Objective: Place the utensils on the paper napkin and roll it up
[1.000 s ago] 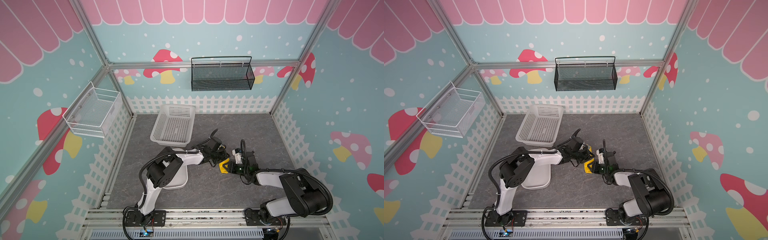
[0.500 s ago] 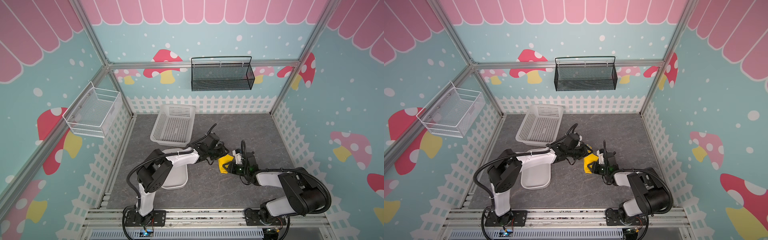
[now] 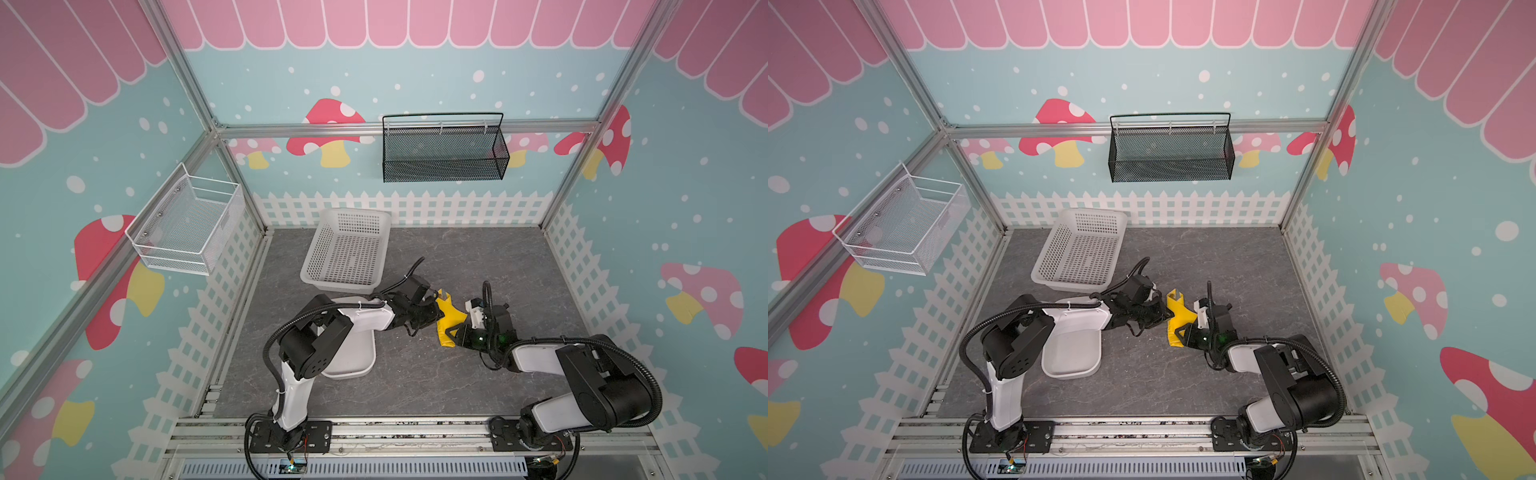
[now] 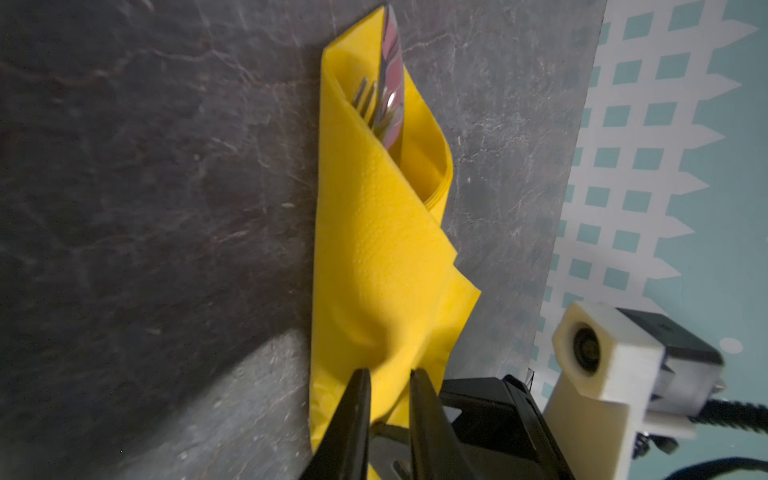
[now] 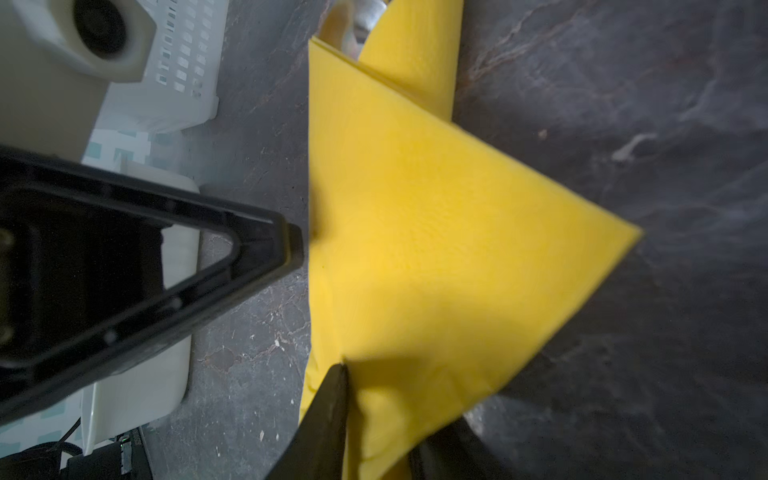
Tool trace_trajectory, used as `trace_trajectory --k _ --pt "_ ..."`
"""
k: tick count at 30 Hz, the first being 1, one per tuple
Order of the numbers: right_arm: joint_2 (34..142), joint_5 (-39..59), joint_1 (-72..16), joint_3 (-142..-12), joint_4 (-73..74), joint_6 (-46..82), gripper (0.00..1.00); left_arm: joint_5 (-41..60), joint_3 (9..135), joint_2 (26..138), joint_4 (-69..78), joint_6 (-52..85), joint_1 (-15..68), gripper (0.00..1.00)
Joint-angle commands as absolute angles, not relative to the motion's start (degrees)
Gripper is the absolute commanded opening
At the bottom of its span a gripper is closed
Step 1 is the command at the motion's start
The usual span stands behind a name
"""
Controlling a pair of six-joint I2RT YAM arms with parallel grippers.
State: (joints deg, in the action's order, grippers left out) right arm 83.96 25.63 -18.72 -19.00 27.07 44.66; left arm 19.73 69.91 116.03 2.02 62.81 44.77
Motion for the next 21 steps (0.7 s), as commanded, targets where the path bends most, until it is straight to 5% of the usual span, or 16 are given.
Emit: trace_trajectory --k 1,21 --pt "84.8 26.0 -18.4 -17.6 26.2 45.2 0.27 21.6 70.8 117.5 4.6 63.8 44.9 0.18" --pt "83.9 26.9 -18.5 -17.6 26.5 45.9 0.28 23.6 70.4 120.3 5.9 63.9 45.2 0.16"
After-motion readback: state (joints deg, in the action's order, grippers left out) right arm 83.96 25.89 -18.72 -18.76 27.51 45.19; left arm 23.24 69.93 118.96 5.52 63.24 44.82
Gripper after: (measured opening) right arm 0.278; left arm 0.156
